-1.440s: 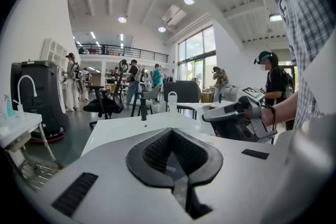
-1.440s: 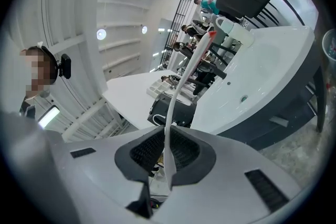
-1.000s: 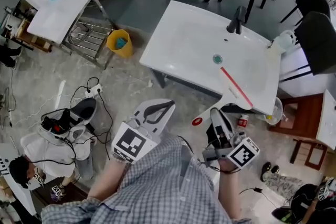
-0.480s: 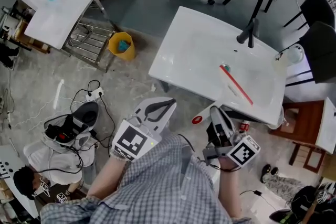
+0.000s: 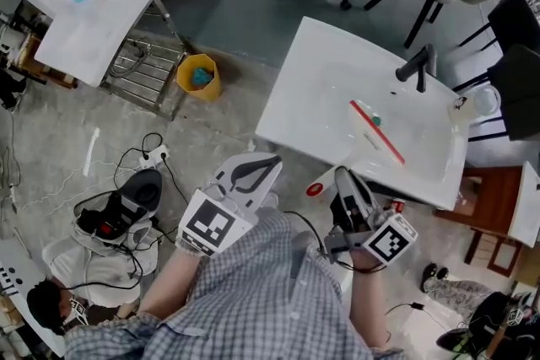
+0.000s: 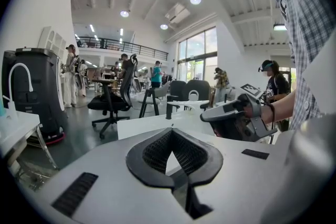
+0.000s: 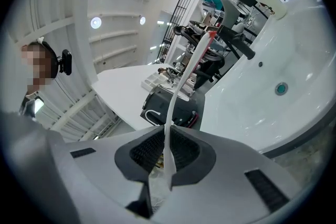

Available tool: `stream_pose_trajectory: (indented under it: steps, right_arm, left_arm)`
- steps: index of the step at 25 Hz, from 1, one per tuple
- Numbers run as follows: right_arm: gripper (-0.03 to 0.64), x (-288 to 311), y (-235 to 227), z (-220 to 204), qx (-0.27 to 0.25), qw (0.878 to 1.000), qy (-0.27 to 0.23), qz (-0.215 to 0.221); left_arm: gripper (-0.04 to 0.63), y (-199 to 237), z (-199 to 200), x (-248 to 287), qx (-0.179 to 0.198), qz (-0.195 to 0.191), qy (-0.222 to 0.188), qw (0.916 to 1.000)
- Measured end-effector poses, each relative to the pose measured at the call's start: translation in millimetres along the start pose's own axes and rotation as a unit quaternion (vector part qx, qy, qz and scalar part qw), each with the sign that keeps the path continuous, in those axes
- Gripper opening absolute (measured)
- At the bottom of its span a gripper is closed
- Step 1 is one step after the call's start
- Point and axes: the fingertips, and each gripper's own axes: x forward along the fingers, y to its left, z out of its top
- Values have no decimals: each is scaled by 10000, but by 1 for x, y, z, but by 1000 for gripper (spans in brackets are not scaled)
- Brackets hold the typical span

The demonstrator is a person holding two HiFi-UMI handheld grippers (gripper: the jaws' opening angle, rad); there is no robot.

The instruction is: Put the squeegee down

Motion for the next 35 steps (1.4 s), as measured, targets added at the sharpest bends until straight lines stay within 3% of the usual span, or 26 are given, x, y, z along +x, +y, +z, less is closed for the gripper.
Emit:
stream_pose_trajectory:
  steps: [15,35]
  right_arm:
    - [32,56,4,-6,-180,9992,367,15]
    - [32,137,-47,-22,62,9873,1572,218]
  left_arm:
    - [5,42,-9,-10,-177,146,-70,9997]
    - [5,86,-21,8,-514,1029,162,9932]
